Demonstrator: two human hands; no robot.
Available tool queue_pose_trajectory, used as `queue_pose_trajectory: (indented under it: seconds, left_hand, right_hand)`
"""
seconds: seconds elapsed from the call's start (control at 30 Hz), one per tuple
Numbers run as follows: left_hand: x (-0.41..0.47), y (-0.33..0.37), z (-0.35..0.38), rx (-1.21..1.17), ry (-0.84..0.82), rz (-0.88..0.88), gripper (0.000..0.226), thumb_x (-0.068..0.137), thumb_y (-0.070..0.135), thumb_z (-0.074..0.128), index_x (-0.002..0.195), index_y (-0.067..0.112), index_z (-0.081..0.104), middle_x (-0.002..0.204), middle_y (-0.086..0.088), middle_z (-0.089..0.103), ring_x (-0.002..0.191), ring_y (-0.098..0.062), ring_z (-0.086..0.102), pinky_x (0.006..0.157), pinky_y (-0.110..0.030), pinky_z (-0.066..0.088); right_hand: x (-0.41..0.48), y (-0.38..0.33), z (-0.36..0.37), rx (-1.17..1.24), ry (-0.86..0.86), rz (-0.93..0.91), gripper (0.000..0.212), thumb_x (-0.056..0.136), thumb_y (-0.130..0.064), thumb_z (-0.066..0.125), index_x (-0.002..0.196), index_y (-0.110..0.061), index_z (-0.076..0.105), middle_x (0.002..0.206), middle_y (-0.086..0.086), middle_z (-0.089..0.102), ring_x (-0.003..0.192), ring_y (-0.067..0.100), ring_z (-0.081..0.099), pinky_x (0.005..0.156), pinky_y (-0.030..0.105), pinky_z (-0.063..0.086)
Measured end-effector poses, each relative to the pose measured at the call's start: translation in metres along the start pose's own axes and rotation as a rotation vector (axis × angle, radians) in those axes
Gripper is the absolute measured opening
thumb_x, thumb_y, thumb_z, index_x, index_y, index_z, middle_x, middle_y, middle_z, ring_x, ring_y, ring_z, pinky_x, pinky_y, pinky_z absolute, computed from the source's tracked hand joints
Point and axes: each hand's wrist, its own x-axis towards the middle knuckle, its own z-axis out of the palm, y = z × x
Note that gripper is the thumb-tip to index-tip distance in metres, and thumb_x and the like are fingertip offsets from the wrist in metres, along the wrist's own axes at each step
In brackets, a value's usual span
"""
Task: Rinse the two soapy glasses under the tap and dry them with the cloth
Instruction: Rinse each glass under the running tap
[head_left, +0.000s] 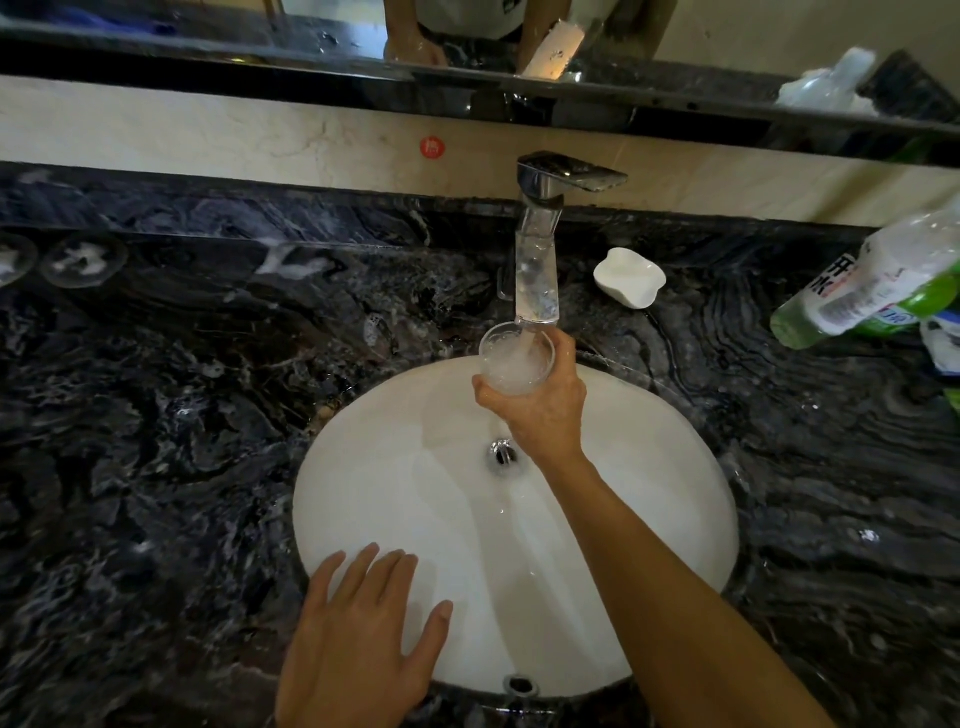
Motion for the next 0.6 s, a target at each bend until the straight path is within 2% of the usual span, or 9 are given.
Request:
queue_pose_trajectory:
  seconds: [0.1, 0.27, 0.33, 0.43, 0.5, 0.6]
  left_hand:
    - [-0.001, 0.000, 0.000, -0.004, -0.005, -0.008, 0.056, 0.084, 0.062, 0.053, 0.107, 0.017, 0.078, 0.111, -0.001, 0.078, 0.110, -0.025, 0.072, 0.107, -0.046, 0.036]
    - [0.000, -0.001, -0.001, 0.000, -0.014, -0.008, 0.056, 0.084, 0.062, 0.053, 0.107, 0.018, 0.078, 0.110, 0.000, 0.078, 0.109, -0.024, 0.073, 0.106, -0.046, 0.036]
    - [0.001, -0.001, -0.001, 0.004, -0.021, -0.009, 0.056, 0.084, 0.063, 0.053, 0.107, 0.019, 0.078, 0.110, 0.001, 0.078, 0.109, -0.024, 0.073, 0.106, -0.045, 0.035]
    - [0.000, -0.001, -0.001, -0.002, -0.020, -0.004, 0.056, 0.084, 0.062, 0.054, 0.108, 0.018, 0.078, 0.110, 0.000, 0.078, 0.109, -0.024, 0.072, 0.106, -0.046, 0.036]
    - [0.000, -0.001, -0.001, -0.004, -0.022, -0.004, 0.055, 0.084, 0.062, 0.054, 0.108, 0.018, 0.078, 0.110, 0.000, 0.078, 0.109, -0.024, 0.072, 0.107, -0.046, 0.036]
    - [0.000, 0.000, -0.002, -0.003, -0.024, -0.001, 0.053, 0.084, 0.062, 0.054, 0.108, 0.019, 0.077, 0.110, 0.001, 0.078, 0.109, -0.024, 0.072, 0.106, -0.046, 0.036]
  right_hand:
    - [0.000, 0.001, 0.000, 0.007, 0.006, -0.003, 0.088, 0.062, -0.028, 0.095, 0.135, -0.029, 0.045, 0.121, -0.014, 0.056, 0.110, 0.007, 0.054, 0.090, 0.021, 0.049]
    - [-0.006, 0.004, 0.003, -0.017, 0.025, -0.028, 0.093, 0.060, -0.033, 0.097, 0.135, -0.029, 0.042, 0.122, -0.013, 0.054, 0.108, 0.009, 0.053, 0.088, 0.026, 0.049]
    - [-0.009, 0.005, 0.002, -0.033, 0.042, -0.065, 0.094, 0.058, -0.034, 0.098, 0.134, -0.025, 0.042, 0.120, -0.013, 0.053, 0.104, 0.004, 0.051, 0.084, 0.020, 0.047]
    - [-0.013, 0.006, 0.000, -0.064, 0.081, -0.159, 0.096, 0.056, -0.033, 0.100, 0.133, -0.015, 0.045, 0.119, -0.013, 0.053, 0.102, -0.005, 0.047, 0.080, 0.001, 0.042]
    - [-0.016, 0.008, -0.001, -0.078, 0.128, -0.217, 0.096, 0.055, -0.033, 0.101, 0.131, -0.007, 0.048, 0.122, -0.011, 0.051, 0.105, -0.005, 0.047, 0.082, -0.003, 0.042]
    - [-0.020, 0.006, -0.002, -0.057, 0.186, -0.247, 0.094, 0.055, -0.033, 0.101, 0.127, -0.003, 0.049, 0.123, -0.005, 0.054, 0.105, -0.002, 0.051, 0.083, -0.001, 0.044]
